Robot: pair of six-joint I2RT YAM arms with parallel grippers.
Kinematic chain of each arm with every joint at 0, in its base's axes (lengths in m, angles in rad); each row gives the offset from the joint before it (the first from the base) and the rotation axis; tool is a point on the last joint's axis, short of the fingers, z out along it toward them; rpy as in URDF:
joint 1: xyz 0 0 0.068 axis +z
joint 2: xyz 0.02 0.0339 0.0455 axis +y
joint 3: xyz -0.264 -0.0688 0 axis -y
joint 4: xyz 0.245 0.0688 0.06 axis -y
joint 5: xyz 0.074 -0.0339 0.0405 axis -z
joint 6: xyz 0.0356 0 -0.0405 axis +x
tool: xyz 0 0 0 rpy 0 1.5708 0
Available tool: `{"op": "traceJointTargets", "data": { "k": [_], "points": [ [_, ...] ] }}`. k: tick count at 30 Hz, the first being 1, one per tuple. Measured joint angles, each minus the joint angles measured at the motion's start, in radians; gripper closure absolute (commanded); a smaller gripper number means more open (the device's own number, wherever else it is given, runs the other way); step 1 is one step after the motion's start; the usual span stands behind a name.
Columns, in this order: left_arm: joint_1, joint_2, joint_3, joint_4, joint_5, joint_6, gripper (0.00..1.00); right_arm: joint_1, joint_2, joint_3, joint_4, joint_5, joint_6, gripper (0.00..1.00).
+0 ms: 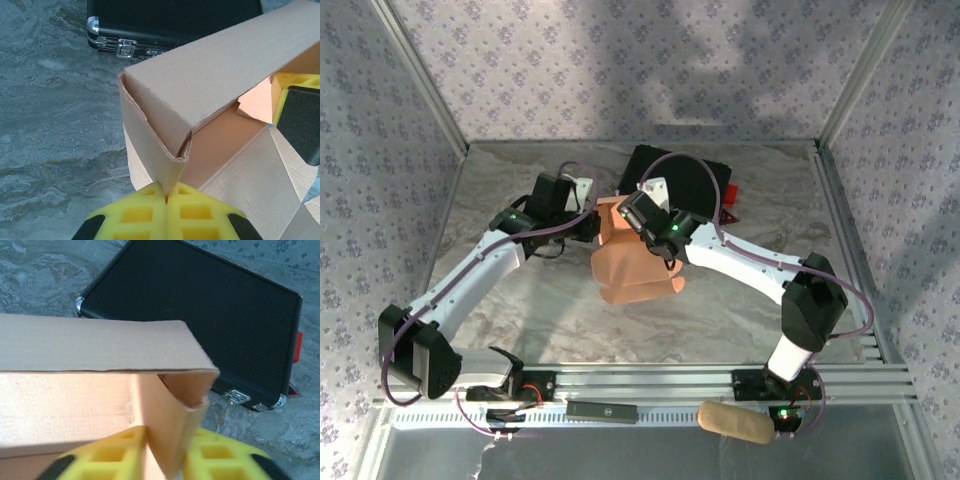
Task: Fold the paper box
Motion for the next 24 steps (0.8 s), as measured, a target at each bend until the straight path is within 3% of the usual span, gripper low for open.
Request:
{"op": "traceJointTargets", "data": {
  "k": [5, 17, 24],
  "points": [
    [0.000, 0.000, 0.000, 0.003, -0.010, -0.002, 1.00, -0.003, -0.010, 0.000, 0.006, 0.013, 0.021, 1.00],
    [-0.007, 0.000, 0.000, 0.029, -0.017, -0.016, 1.00, 0.056, 0.079, 0.181, -0.264, 0.179, 0.175, 1.00],
    [-0.008, 0.000, 0.000, 0.029, -0.018, -0.020, 1.00, 0.067, 0.086, 0.179, -0.274, 0.189, 0.199, 0.99]
  ]
}}
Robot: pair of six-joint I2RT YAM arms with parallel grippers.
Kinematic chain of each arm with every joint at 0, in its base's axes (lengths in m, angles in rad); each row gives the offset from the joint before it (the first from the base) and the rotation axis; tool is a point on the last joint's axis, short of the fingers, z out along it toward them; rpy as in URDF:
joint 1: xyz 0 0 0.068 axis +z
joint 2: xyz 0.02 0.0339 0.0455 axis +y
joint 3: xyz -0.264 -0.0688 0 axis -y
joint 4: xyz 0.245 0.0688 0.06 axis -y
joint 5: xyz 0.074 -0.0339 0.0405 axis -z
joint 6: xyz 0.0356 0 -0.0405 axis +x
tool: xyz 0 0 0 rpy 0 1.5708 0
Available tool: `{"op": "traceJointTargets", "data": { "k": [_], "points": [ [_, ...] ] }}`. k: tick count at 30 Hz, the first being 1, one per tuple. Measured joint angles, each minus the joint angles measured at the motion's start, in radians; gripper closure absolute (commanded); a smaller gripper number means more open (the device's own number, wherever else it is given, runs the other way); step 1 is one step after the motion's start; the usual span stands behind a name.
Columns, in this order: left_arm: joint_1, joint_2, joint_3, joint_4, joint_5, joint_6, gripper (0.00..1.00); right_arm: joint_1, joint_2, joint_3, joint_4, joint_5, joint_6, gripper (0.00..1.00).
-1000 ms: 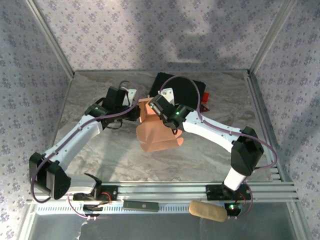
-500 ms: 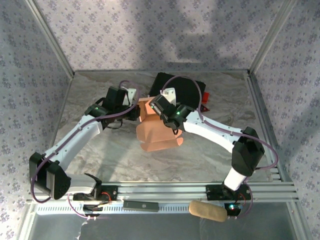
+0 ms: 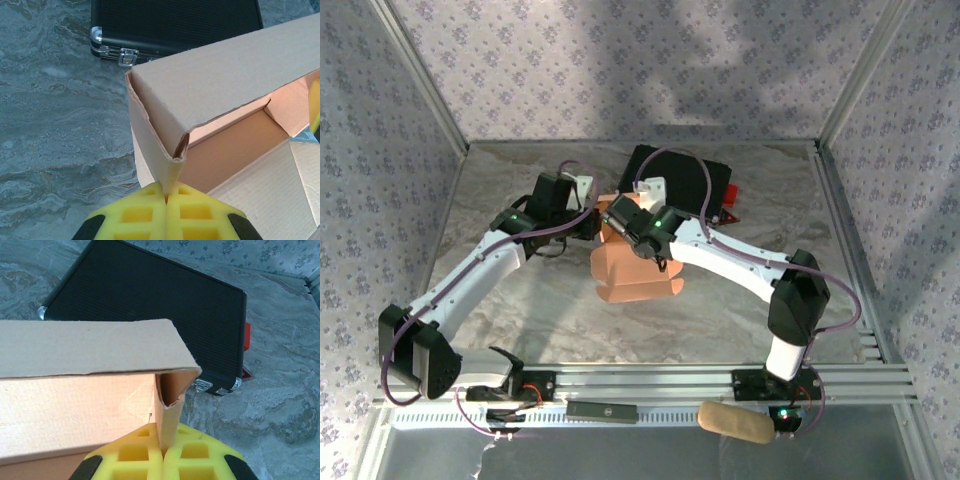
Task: Fold the paper box
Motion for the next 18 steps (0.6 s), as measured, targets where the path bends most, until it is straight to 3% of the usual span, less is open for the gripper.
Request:
{"op": "traceJointTargets", "data": {
  "k": [5, 18],
  "points": [
    [0.000, 0.000, 0.000, -0.001, -0.007, -0.004, 1.00, -0.014, -0.060, -0.069, 0.070, -0.066, -0.036, 0.84],
    [-0.006, 0.000, 0.000, 0.001, -0.010, -0.014, 1.00, -0.055, -0.158, -0.143, 0.166, -0.207, -0.097, 0.56]
  ]
}}
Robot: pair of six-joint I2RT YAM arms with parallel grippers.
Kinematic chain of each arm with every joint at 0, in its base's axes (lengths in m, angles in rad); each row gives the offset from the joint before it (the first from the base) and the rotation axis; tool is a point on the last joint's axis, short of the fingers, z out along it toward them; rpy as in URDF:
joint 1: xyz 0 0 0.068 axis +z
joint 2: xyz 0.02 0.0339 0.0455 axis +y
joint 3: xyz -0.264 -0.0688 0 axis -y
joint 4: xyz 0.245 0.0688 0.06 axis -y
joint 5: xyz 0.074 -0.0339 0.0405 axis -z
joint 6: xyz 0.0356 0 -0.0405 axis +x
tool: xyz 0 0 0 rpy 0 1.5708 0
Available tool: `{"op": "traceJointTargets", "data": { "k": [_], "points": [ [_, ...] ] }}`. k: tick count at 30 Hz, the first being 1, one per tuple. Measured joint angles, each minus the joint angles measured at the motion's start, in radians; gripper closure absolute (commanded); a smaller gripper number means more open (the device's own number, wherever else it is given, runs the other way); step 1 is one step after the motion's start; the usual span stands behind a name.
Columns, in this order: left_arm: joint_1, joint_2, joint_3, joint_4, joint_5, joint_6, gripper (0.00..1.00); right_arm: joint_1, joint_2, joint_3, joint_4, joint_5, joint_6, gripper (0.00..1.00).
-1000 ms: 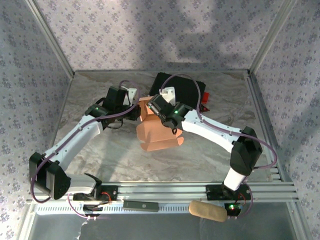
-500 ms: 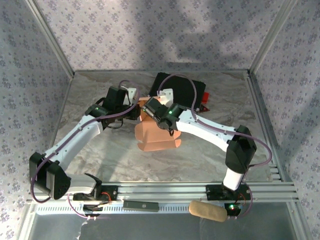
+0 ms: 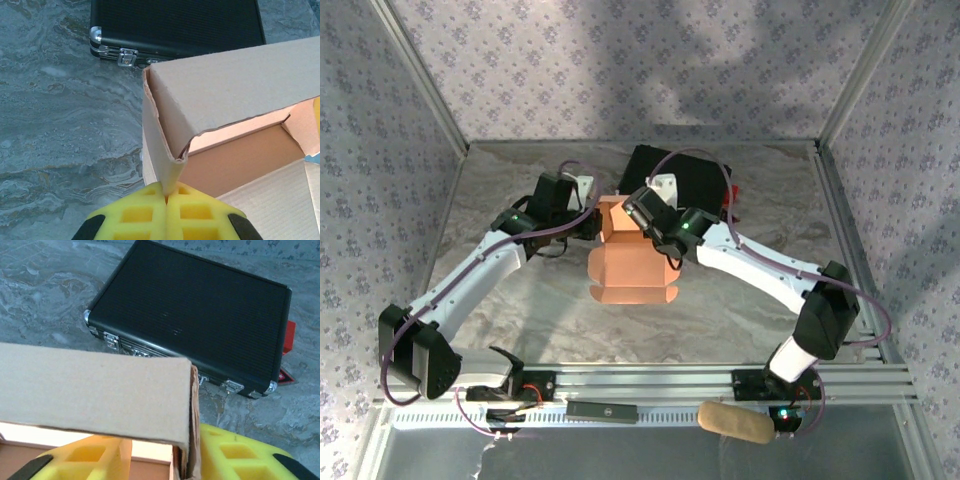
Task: Fold the paper box
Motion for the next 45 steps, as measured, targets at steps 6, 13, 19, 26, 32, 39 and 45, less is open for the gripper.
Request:
{"op": "traceJointTargets", "data": {
  "k": [6, 13, 19, 26, 32, 39, 45],
  "points": [
    [0.000, 0.000, 0.000, 0.000, -0.008, 0.000, 1.00, 0.000, -0.023, -0.045, 0.008, -0.005, 0.009, 0.70],
    [0.000, 0.000, -0.003, 0.009, -0.008, -0.008, 1.00, -0.001, -0.010, -0.029, -0.005, 0.005, 0.035, 0.89],
    [0.000, 0.000, -0.061, 0.080, -0.002, -0.020, 1.00, 0.001, 0.040, 0.001, -0.044, 0.023, 0.072, 1.00],
    [0.000, 0.000, -0.173, 0.216, 0.016, -0.035, 1.00, -0.010, 0.045, -0.045, -0.024, -0.006, 0.074, 1.00],
    [0.000, 0.011, -0.300, 0.368, 0.011, -0.056, 1.00, -0.029, 0.063, -0.123, 0.077, -0.056, 0.062, 1.00],
    [-0.024, 0.067, -0.381, 0.491, -0.041, -0.072, 1.00, -0.047, 0.142, -0.143, 0.148, -0.074, 0.032, 1.00],
    [-0.026, 0.120, -0.427, 0.584, -0.057, -0.077, 0.93, -0.064, 0.177, -0.145, 0.159, -0.113, 0.024, 1.00]
  ]
}}
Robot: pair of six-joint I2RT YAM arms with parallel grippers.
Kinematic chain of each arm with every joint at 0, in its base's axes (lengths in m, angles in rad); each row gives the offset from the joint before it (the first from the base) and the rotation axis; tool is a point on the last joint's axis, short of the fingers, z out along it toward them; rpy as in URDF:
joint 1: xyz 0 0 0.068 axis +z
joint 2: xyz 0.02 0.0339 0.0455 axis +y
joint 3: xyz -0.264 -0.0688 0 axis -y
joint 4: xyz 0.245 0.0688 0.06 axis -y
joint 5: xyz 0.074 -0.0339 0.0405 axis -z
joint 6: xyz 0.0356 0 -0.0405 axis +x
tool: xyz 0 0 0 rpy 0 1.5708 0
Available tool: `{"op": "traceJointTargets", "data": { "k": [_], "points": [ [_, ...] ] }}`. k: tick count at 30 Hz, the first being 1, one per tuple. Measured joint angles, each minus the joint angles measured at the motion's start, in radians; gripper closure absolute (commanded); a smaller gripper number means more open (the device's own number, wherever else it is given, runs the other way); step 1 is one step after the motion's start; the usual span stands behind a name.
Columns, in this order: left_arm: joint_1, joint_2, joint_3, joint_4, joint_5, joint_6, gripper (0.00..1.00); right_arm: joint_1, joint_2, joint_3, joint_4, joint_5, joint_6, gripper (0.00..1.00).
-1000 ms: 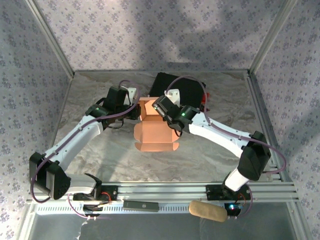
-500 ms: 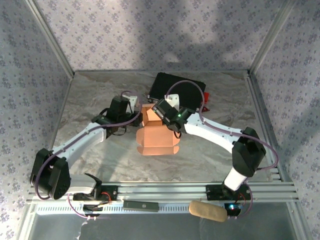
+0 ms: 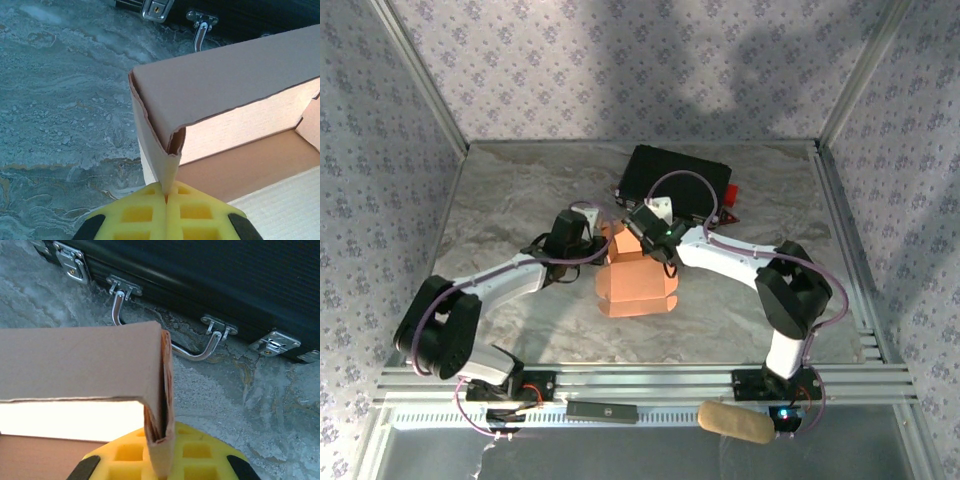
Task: Fold the paper box
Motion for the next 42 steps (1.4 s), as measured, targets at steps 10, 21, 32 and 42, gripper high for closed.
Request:
{"op": "traceJointTargets", "data": {
  "k": [10, 21, 32, 42],
  "points": [
    [0.020, 0.025, -0.032, 0.119, 0.039, 0.014, 0.83, -0.053, 0.022, 0.000, 0.017, -0.088, -0.023, 1.00],
    [0.049, -0.061, -0.145, 0.176, 0.126, 0.045, 0.63, -0.098, 0.058, 0.008, 0.018, -0.131, -0.026, 1.00],
    [0.192, -0.035, -0.141, 0.210, 0.365, 0.051, 0.75, -0.107, 0.067, 0.010, 0.018, -0.175, -0.053, 1.00],
    [0.190, 0.087, -0.132, 0.300, 0.437, 0.025, 0.79, -0.108, 0.076, 0.021, 0.019, -0.198, -0.068, 1.00]
  ]
}}
